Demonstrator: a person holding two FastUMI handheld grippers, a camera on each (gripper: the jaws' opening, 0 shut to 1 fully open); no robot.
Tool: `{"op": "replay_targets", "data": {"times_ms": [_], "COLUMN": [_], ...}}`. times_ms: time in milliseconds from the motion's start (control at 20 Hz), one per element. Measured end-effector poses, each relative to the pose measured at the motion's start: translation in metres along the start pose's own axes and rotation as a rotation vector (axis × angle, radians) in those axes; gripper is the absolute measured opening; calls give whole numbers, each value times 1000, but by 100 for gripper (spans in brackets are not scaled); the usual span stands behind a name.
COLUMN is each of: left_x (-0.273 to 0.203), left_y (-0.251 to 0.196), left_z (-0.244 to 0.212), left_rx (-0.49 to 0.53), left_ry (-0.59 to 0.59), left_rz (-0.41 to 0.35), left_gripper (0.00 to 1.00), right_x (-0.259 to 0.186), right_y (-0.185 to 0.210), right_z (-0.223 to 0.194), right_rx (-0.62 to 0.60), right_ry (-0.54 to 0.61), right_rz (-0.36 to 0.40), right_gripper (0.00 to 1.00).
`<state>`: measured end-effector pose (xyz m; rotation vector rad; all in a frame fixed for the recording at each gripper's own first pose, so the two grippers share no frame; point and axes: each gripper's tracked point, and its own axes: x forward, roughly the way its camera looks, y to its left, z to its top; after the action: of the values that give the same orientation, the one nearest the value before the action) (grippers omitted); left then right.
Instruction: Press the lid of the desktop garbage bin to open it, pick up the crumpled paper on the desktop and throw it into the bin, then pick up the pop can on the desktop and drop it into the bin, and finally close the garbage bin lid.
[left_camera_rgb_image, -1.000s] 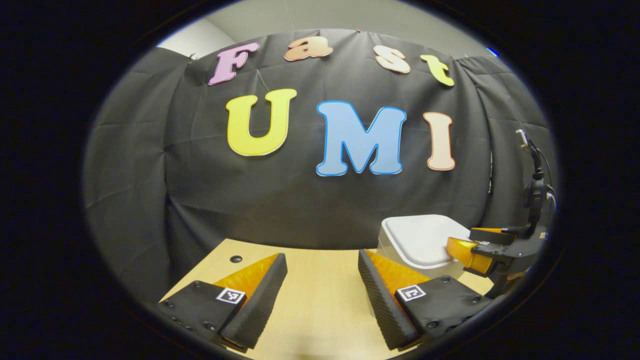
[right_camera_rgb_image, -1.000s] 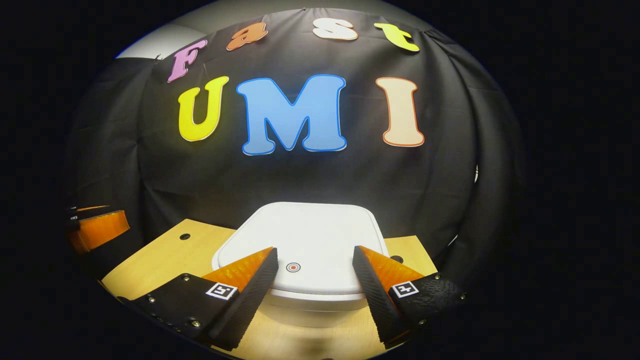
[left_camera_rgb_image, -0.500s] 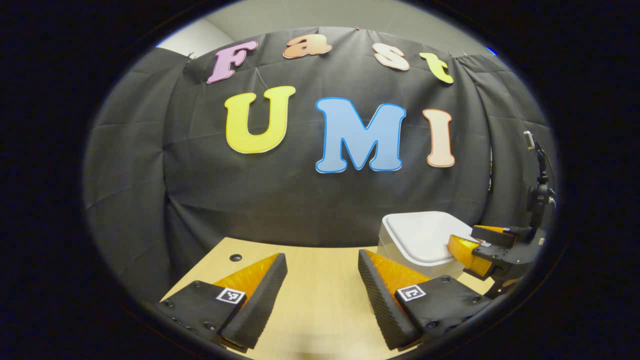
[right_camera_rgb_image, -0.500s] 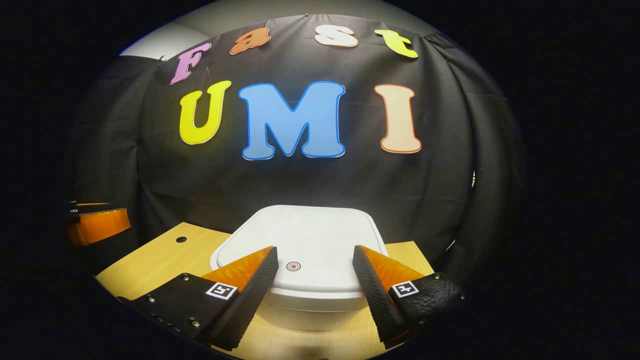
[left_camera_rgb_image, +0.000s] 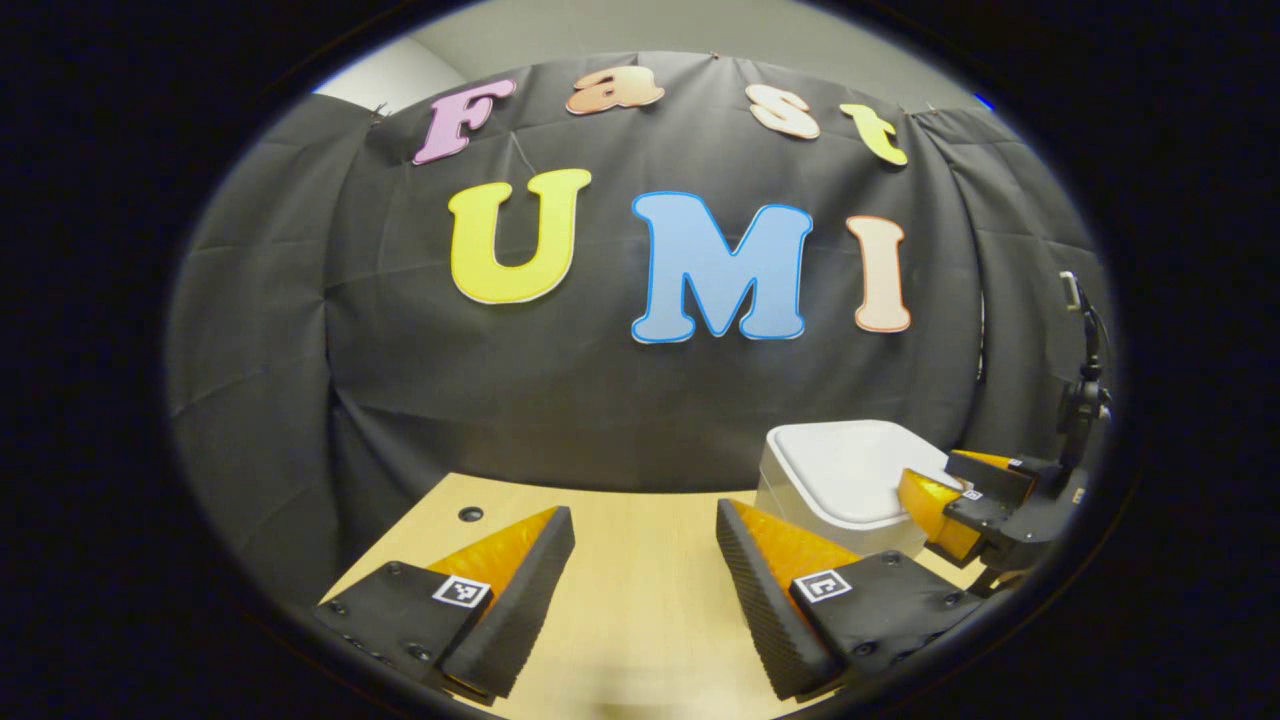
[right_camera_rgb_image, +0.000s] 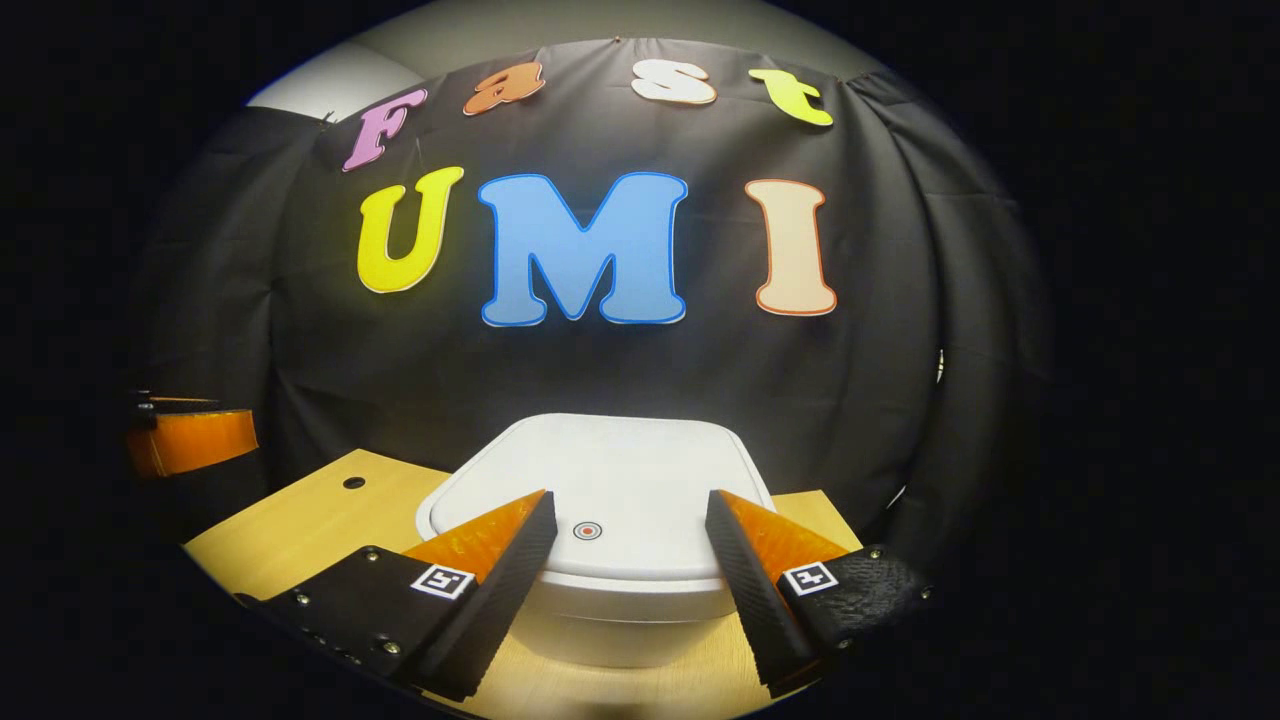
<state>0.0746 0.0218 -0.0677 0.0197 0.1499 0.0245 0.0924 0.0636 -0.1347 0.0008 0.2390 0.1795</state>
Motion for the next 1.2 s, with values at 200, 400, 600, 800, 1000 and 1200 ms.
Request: {"op": "replay_targets", "data": {"times_ms": [200, 400, 600, 800, 1000, 1200], "left_x": [0, -1, -3, -5, -5, -6], "left_y": [2, 1, -2, -2, -2, -4], "left_z": [-1, 0, 4, 9, 14, 25], "left_rx": [6, 5, 15, 22, 20, 22], "left_ry": [2, 0, -11, -21, -31, -54], "left_rz": [-1, -4, -10, -12, -14, -20], "left_gripper": [96, 94, 96, 96, 96, 96], "right_x": [-1, 0, -2, -2, 0, -3], "right_y": [0, 1, 0, 0, 0, -3], "right_z": [1, 1, 5, 6, 7, 13], "right_rx": [5, 13, 26, 29, 28, -5], "right_ry": [-11, -9, -49, -60, -50, -43], "right_rz": [-6, -7, -8, -8, 2, -6], "right_gripper": [97, 97, 96, 96, 95, 95]}}
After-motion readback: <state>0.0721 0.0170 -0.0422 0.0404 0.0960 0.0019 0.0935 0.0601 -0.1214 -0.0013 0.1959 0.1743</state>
